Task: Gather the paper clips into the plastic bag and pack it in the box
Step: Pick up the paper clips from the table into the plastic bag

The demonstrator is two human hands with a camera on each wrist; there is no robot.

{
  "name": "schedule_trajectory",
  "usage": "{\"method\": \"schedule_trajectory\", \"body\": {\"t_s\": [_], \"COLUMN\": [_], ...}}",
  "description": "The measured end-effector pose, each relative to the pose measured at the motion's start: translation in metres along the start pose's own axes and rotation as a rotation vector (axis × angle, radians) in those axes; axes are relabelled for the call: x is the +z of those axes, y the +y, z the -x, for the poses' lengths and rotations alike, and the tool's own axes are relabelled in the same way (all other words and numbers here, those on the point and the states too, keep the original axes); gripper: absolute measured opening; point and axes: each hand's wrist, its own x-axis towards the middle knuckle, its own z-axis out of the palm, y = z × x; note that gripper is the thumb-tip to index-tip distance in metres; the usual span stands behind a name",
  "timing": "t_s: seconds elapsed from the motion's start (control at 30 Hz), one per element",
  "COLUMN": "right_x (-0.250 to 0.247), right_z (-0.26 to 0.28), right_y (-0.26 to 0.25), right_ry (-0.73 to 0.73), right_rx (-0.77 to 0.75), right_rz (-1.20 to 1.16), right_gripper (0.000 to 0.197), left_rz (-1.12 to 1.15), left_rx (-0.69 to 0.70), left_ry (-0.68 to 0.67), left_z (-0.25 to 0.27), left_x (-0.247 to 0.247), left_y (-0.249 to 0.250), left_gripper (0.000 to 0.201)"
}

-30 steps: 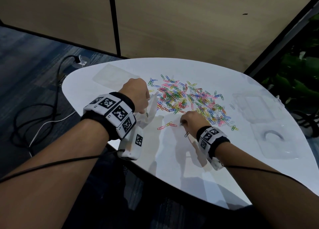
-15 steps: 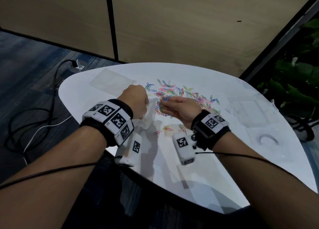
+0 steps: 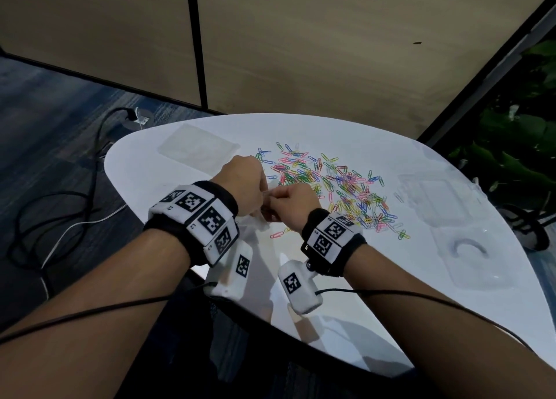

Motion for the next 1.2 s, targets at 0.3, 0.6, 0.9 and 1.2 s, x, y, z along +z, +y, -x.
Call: {"method": "schedule_trajectory", "body": {"t_s": [0.3,0.6,0.9,1.2], "right_x": [-0.006,-0.004,-0.049,-0.058], "right_z": [0.016,0.016,0.005,0.008], "right_y": [-0.013,-0.019,0.012,0.111], "right_ry": [-0.008,-0.144,0.032,-0.351], "right_rx": [-0.165,-0.338,-0.335,-0.360], "right_rz": [0.300,0.597,0.373,1.358], "right_gripper": [0.019,0.029,0.032,0.069], "left_rz": [0.010,0.020,0.005,-0.021], "left_rx": [-0.025,-0.041,-0.086,-0.100], "left_ry": [-0.012,-0.019,0.030,0.018], "left_z": [0.001,0.001,0.003,0.006], "left_x": [-0.001,-0.003,-0.015,-0.018], "left_y": [-0.001,-0.002,-0.008,-0.008], "left_gripper": [0.026,0.029,0.029,0.026]}}
